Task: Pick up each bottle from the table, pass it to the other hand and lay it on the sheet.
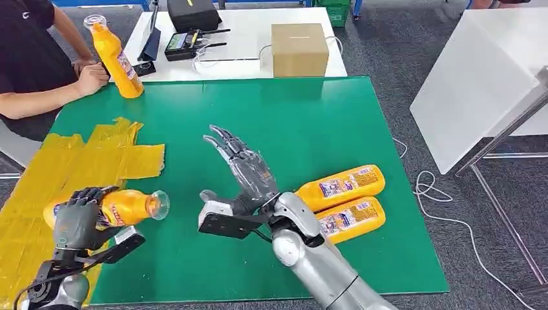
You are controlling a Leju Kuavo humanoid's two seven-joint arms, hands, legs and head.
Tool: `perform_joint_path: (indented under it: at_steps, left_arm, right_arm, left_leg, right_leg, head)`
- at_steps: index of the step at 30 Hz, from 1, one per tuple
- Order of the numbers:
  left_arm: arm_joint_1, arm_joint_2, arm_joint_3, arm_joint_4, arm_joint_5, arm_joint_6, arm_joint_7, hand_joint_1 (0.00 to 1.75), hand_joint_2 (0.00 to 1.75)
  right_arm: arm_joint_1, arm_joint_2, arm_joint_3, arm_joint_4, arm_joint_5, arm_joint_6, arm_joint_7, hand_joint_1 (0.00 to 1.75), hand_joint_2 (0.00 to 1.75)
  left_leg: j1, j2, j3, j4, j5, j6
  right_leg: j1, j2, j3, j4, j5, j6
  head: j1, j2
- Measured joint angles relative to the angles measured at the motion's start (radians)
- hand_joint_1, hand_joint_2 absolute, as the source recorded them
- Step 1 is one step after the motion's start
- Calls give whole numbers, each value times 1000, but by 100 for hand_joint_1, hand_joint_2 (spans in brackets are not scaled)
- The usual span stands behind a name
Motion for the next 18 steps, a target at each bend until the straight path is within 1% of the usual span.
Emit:
perform_joint_path:
  at_steps: [3,8,12,18]
  left_arm:
    - [-21,42,5,98,-33,34,6,175,175]
    - [-62,89,3,251,-132,98,54,175,175]
    - [-86,110,2,318,-146,112,63,175,175]
    - [-114,122,-3,367,-160,121,72,175,175]
  right_arm:
    - [-6,0,2,0,-10,1,-5,0,0]
    - [-18,-3,19,0,-24,1,-16,0,0]
    - [-19,-3,26,0,-25,1,-16,0,0]
    - [-25,-3,32,1,-26,1,-16,0,0]
  left_leg:
    - [0,0,0,0,0,0]
    - [0,0,0,0,0,0]
    - [0,-1,-1,0,0,0]
    - [0,-1,0,0,0,0]
  right_leg:
    - [0,0,0,0,0,0]
    - [0,0,0,0,0,0]
    - [0,0,0,0,0,0]
    - [0,0,1,0,0,0]
  head:
    - [0,0]
    - [0,0]
    - [0,0]
    - [0,0]
